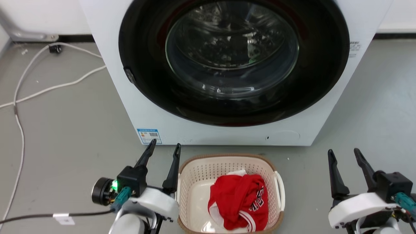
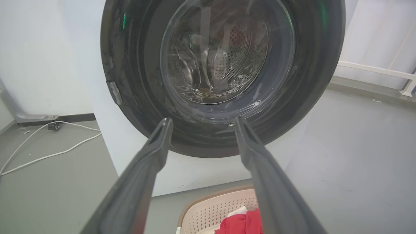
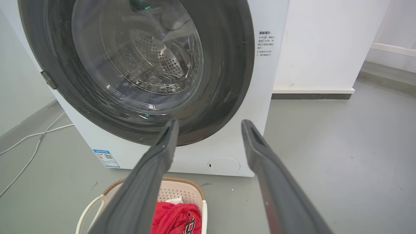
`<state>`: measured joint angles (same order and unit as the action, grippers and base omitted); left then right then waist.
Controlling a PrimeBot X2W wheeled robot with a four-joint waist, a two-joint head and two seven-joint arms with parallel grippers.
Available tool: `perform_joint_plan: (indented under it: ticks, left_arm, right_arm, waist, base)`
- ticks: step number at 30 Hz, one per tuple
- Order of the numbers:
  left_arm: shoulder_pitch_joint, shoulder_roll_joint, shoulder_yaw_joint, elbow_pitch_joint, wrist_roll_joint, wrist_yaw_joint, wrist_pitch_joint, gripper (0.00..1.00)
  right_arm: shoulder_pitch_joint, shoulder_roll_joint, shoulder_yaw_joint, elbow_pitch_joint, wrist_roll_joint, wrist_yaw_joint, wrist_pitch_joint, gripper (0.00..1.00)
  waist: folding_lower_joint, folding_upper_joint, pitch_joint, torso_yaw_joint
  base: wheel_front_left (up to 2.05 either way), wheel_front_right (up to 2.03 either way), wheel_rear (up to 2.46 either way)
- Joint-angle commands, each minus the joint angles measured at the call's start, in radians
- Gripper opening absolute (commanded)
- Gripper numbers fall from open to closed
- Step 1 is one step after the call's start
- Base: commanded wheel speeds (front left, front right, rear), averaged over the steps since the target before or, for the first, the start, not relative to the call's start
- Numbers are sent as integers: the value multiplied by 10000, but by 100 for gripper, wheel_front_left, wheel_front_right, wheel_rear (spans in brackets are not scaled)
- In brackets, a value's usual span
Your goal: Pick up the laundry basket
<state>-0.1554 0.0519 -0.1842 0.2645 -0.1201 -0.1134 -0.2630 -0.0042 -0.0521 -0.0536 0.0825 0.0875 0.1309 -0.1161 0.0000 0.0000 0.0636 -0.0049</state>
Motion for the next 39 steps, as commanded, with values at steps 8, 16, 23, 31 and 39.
perform_joint_plan:
  ticks: [8,16,23,31,39]
  left_arm:
    - [-1605,-8,-67,1739,-233,196,-18,100]
    - [-3407,56,-24,4235,-627,50,145,100]
    - [-4803,247,-37,6098,-917,-84,355,100]
    - [-6198,522,-130,7925,-1331,-154,616,100]
    - [-7253,787,-431,9041,-1762,-178,1016,100]
  right_arm:
    - [-1163,29,-10,1133,149,-3,-365,100]
    - [-2709,-146,490,3325,648,-3,-848,100]
    - [-4168,-297,1106,5222,1031,-3,-1136,100]
    - [-5880,-223,1786,7565,1292,-3,-1332,100]
    - [-7403,-82,2640,9721,1720,-3,-1339,100]
  waist:
    - [0,0,2069,-248]
    - [0,0,4011,-430]
    - [0,0,5216,-505]
    - [0,0,6344,-567]
    - [0,0,7219,-636]
  base:
    - [0,0,0]
    - [0,0,0]
    - [0,0,0]
    - [0,0,0]
    - [0,0,0]
